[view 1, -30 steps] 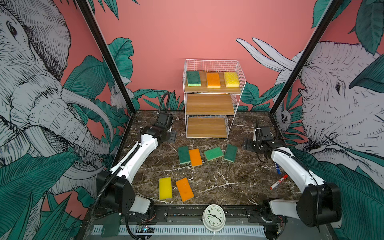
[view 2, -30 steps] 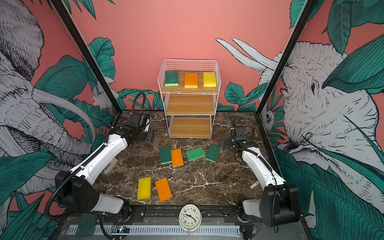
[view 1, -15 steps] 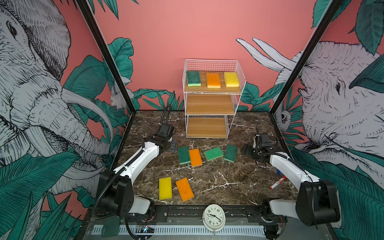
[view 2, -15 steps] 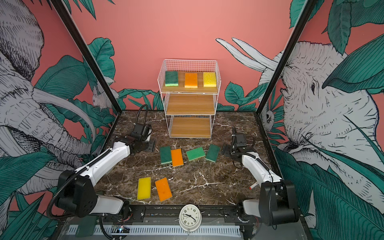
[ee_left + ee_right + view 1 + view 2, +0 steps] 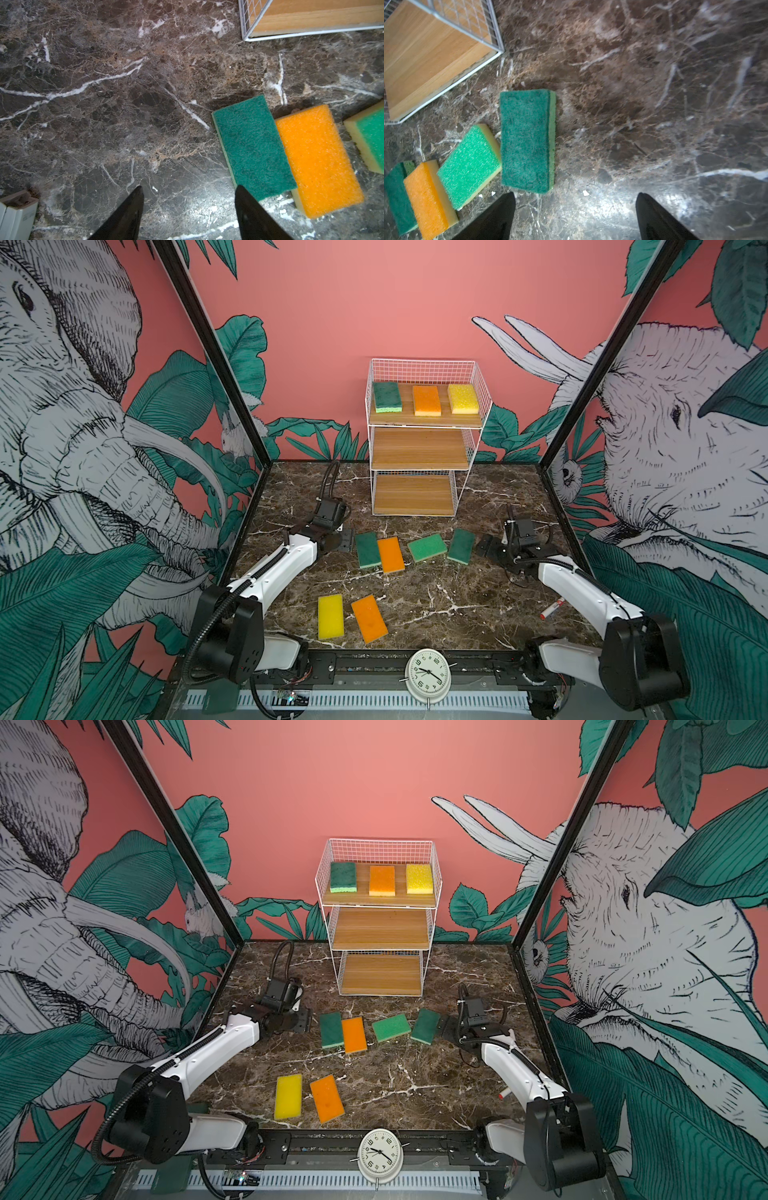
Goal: Place and organize the cleaning sponges onto the shelf
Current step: 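Move the right gripper over the dark green pad nearest the shelf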
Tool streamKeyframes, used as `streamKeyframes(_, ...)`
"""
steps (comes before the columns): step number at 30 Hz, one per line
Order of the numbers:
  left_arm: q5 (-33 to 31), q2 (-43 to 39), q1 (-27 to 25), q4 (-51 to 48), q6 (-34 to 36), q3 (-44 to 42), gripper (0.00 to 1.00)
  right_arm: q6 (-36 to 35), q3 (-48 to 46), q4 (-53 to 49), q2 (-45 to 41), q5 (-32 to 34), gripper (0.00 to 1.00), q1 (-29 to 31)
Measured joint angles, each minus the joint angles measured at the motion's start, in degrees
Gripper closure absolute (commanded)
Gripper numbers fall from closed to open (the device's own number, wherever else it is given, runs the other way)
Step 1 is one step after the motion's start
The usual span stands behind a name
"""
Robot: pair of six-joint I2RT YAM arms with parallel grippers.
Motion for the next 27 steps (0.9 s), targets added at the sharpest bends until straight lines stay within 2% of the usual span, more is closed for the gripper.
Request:
streamKeyframes(18, 3.5, 0.5, -1.1, 3.7, -5.0, -3.8, 0.31, 4.8, 4.2, 7.1, 13.4, 1.2, 0.08, 8.5)
streamKeyframes(27, 3.7, 1.4, -1.1, 3.7, -5.5, -3.6, 0.31, 4.9, 7.3, 6.1, 16.7, 3.6, 0.09, 11.4)
